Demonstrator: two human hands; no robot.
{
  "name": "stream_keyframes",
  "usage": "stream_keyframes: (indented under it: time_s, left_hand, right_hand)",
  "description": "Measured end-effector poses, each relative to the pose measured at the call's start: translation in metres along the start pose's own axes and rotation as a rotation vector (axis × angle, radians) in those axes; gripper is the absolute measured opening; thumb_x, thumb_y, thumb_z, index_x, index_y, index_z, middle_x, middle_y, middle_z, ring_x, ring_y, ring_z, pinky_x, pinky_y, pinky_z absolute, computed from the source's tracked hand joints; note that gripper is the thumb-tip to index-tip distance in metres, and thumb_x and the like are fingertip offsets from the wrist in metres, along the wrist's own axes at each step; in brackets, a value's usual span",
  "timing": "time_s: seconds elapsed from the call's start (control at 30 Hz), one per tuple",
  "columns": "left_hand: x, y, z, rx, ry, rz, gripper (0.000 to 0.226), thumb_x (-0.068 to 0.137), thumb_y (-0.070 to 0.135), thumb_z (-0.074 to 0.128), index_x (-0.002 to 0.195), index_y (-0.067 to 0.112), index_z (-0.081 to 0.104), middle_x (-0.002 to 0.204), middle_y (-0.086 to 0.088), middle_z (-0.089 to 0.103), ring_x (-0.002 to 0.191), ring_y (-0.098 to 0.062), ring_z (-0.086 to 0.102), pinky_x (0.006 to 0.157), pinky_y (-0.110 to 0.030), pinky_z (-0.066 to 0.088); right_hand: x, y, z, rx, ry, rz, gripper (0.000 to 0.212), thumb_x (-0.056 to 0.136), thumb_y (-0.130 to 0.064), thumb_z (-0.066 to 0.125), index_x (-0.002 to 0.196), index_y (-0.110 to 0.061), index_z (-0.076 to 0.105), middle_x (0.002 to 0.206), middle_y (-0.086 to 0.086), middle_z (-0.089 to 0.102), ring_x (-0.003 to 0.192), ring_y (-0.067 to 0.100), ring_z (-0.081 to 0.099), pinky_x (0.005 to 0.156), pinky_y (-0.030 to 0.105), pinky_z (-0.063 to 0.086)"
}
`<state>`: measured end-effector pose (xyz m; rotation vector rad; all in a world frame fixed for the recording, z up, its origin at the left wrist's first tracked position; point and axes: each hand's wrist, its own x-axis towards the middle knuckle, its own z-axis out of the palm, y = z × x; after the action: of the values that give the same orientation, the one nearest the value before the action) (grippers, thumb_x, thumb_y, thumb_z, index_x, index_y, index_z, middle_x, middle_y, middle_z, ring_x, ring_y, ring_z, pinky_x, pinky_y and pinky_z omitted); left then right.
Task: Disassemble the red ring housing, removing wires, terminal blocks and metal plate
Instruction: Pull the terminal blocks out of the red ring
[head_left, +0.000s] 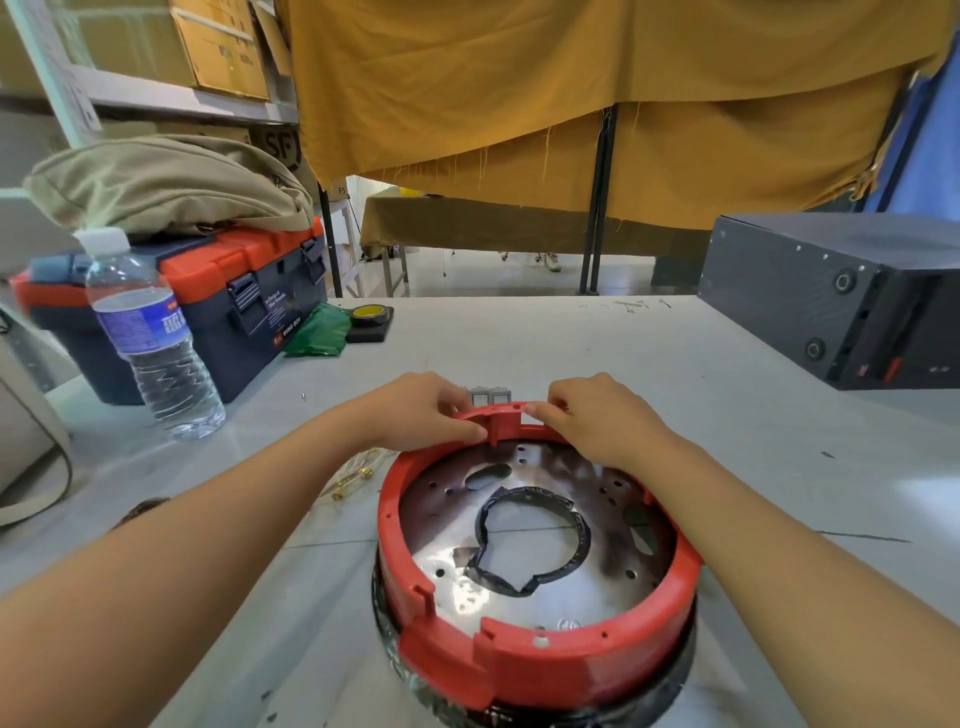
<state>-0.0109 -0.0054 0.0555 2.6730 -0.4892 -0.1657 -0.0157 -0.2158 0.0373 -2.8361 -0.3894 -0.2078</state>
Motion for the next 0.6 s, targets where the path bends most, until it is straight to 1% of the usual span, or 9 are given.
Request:
stream_keyframes:
  time_s: [0.07,0.13,0.2,0.23,0.3,0.4,0.47,0.53,0.6]
  left_hand:
    - [-0.008,0.000,0.004,-0.006,0.021,-0.010,0.021,0.088,0.040,0.060,0.101,0.026,0.067,0.092,0.003,0.066,0.083,-0.013,0.058,0.074,-0.026,0.046]
    - [-0.012,0.000,0.008,0.008,0.106,-0.014,0.018,0.091,0.033,0.057,0.104,0.026,0.068,0.082,0.004,0.060,0.075,-0.012,0.051,0.066,-0.024,0.037]
    - [-0.015,0.001,0.014,-0.002,0.185,-0.018,0.020,0.093,0.029,0.056,0.106,0.022,0.070,0.076,0.005,0.056,0.075,-0.013,0.049,0.066,-0.024,0.034]
    - [-0.016,0.001,0.015,-0.020,0.212,-0.019,0.021,0.092,0.028,0.057,0.106,0.020,0.070,0.077,0.004,0.057,0.077,-0.014,0.050,0.068,-0.024,0.034]
    - [-0.019,0.002,0.017,-0.064,0.256,-0.023,0.021,0.092,0.027,0.058,0.106,0.018,0.071,0.084,0.001,0.063,0.084,-0.018,0.056,0.071,-0.025,0.036]
    - [-0.025,0.002,0.016,-0.125,0.334,-0.032,0.020,0.090,0.025,0.061,0.103,0.017,0.073,0.096,-0.006,0.071,0.092,-0.022,0.061,0.076,-0.025,0.040]
    - [-0.029,0.000,0.012,-0.158,0.395,-0.036,0.018,0.090,0.024,0.061,0.101,0.018,0.074,0.097,-0.005,0.072,0.090,-0.018,0.061,0.075,-0.023,0.040]
    - [-0.033,-0.001,0.006,-0.209,0.475,-0.040,0.017,0.090,0.024,0.060,0.099,0.019,0.074,0.092,-0.004,0.073,0.087,-0.017,0.063,0.075,-0.025,0.043]
    - [-0.036,-0.002,-0.001,-0.258,0.583,-0.041,0.016,0.090,0.026,0.060,0.098,0.022,0.074,0.087,0.000,0.073,0.084,-0.016,0.064,0.075,-0.029,0.046]
  right_hand:
    - [-0.003,-0.002,-0.002,-0.038,0.035,0.006,0.046,0.096,-0.054,0.039,0.088,-0.014,0.061,0.085,0.005,0.059,0.083,0.027,0.057,0.064,0.031,0.040]
    - [-0.005,-0.004,-0.003,-0.063,0.061,0.004,0.049,0.096,-0.054,0.039,0.093,-0.013,0.065,0.090,0.008,0.064,0.084,0.028,0.059,0.066,0.031,0.042]
    - [-0.007,-0.005,-0.004,-0.074,0.070,0.001,0.049,0.096,-0.054,0.040,0.095,-0.013,0.067,0.093,0.009,0.065,0.085,0.028,0.059,0.065,0.030,0.042]
    - [-0.008,-0.005,-0.005,-0.073,0.071,0.003,0.048,0.095,-0.054,0.041,0.096,-0.014,0.067,0.094,0.008,0.066,0.085,0.028,0.059,0.065,0.030,0.042]
    - [-0.007,-0.004,-0.007,-0.041,0.072,0.021,0.046,0.095,-0.054,0.044,0.095,-0.014,0.068,0.093,0.007,0.066,0.086,0.027,0.059,0.067,0.030,0.042]
    - [-0.007,0.002,-0.016,0.089,0.059,0.047,0.041,0.095,-0.049,0.048,0.090,-0.013,0.069,0.088,0.005,0.062,0.087,0.025,0.057,0.071,0.032,0.044]
    - [-0.008,0.006,-0.025,0.162,0.067,0.045,0.039,0.096,-0.044,0.048,0.092,-0.012,0.070,0.088,0.003,0.062,0.085,0.021,0.055,0.071,0.030,0.042]
    - [-0.010,0.008,-0.035,0.231,0.107,0.050,0.040,0.097,-0.043,0.047,0.090,-0.011,0.070,0.083,0.002,0.065,0.079,0.018,0.053,0.064,0.026,0.038]
    - [-0.014,0.008,-0.043,0.328,0.169,0.074,0.038,0.096,-0.046,0.045,0.097,-0.017,0.069,0.087,-0.004,0.064,0.085,0.016,0.053,0.069,0.024,0.036]
